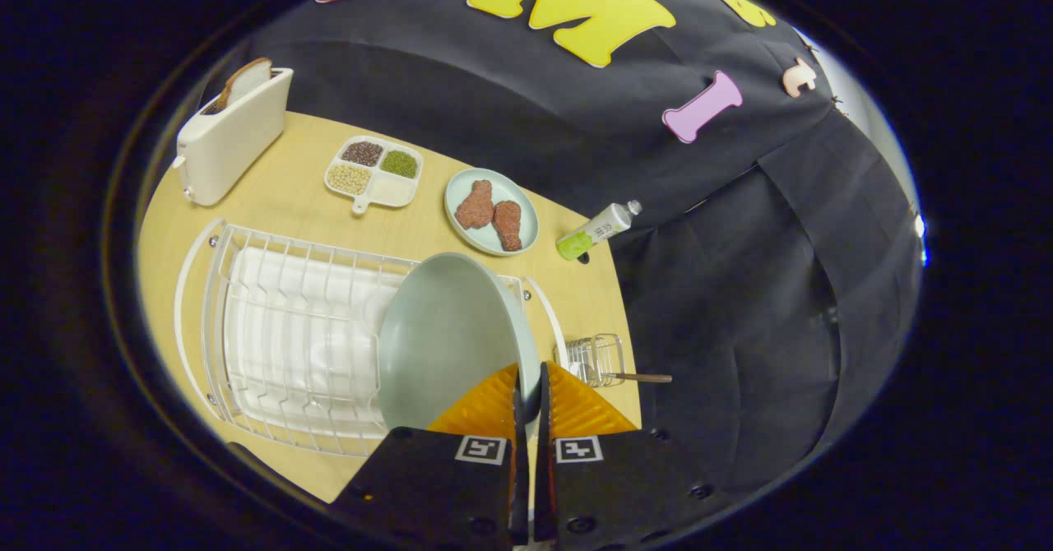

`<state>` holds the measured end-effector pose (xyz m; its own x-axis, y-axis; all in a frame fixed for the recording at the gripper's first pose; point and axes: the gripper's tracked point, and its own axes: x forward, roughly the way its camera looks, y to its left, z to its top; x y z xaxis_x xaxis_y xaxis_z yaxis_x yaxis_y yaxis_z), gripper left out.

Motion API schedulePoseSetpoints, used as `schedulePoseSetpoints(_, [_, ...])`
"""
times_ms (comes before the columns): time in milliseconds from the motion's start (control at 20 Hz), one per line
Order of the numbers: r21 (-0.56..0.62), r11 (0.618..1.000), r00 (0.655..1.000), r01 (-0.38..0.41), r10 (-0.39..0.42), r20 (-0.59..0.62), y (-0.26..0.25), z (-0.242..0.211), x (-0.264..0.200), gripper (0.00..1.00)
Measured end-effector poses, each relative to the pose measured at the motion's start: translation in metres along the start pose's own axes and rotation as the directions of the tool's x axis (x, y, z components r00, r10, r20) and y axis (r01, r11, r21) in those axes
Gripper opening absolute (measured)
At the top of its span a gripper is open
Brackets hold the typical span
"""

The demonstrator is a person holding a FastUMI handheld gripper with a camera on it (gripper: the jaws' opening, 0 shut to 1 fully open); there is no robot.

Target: Take the plate from the dish rack, then take the spoon from the basket and place it into the plate.

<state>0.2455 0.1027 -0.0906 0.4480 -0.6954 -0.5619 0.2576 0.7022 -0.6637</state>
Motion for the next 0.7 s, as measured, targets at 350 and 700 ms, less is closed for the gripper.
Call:
schedulePoseSetpoints(350, [0.05,0.998,0.992,0.039,-0.045,0.115,-0.033,-0.018,-0.03,0.08])
schedulePoseSetpoints(700, [0.112,0.971,0.974,-0.213,0.202,0.098,-0.058,-0.126,-0.046,0.08])
